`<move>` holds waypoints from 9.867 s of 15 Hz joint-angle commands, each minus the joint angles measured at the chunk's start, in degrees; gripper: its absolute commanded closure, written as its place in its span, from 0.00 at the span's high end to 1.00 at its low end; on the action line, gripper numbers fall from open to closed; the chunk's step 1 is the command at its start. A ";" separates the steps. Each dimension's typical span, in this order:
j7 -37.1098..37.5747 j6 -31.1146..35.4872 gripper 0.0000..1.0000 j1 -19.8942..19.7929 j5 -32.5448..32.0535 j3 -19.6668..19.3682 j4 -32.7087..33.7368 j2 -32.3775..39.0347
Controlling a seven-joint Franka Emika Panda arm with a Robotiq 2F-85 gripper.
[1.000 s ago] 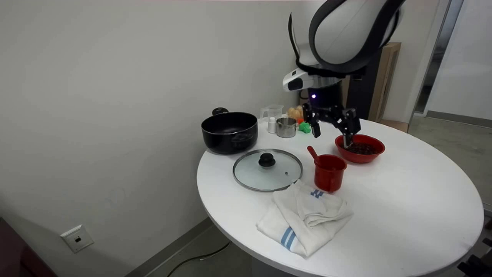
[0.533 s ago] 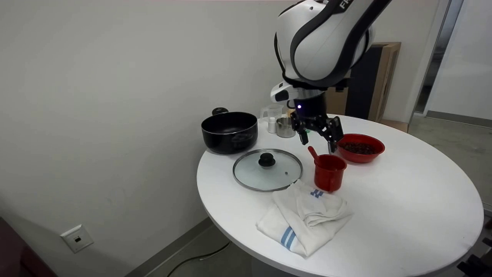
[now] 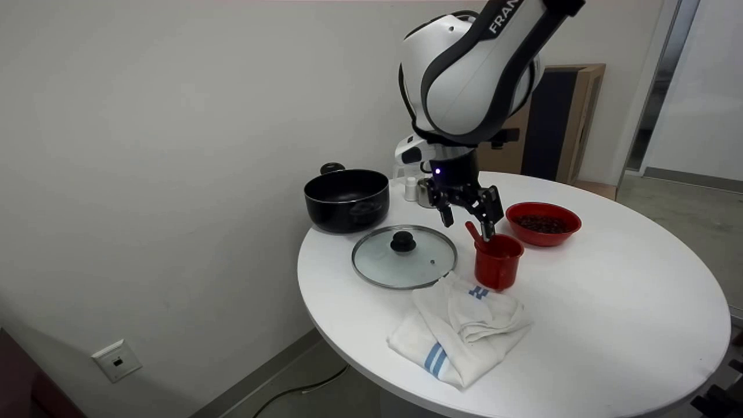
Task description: Use the spoon to scoop some beans from the bowl into the cup
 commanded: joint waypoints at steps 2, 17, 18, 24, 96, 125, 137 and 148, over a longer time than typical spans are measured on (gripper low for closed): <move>2.47 -0.93 0.69 0.92 -0.59 0.01 -0.31 -0.70; 1.40 -4.92 0.05 -0.92 3.41 0.53 -5.67 -8.71; 0.62 -5.73 0.05 -1.40 4.84 0.61 -5.92 -9.81; -2.27 -8.12 0.05 -3.51 12.74 -0.61 -3.78 -15.32; 26.88 -35.33 0.05 -1.22 -12.02 -9.35 41.40 22.48; 27.30 -22.12 0.05 4.92 -23.27 6.01 -6.52 -11.86; 22.05 -21.87 0.05 8.34 -23.63 8.67 -5.03 -10.18; 14.44 -16.11 0.05 7.84 -20.40 8.93 -5.47 -11.16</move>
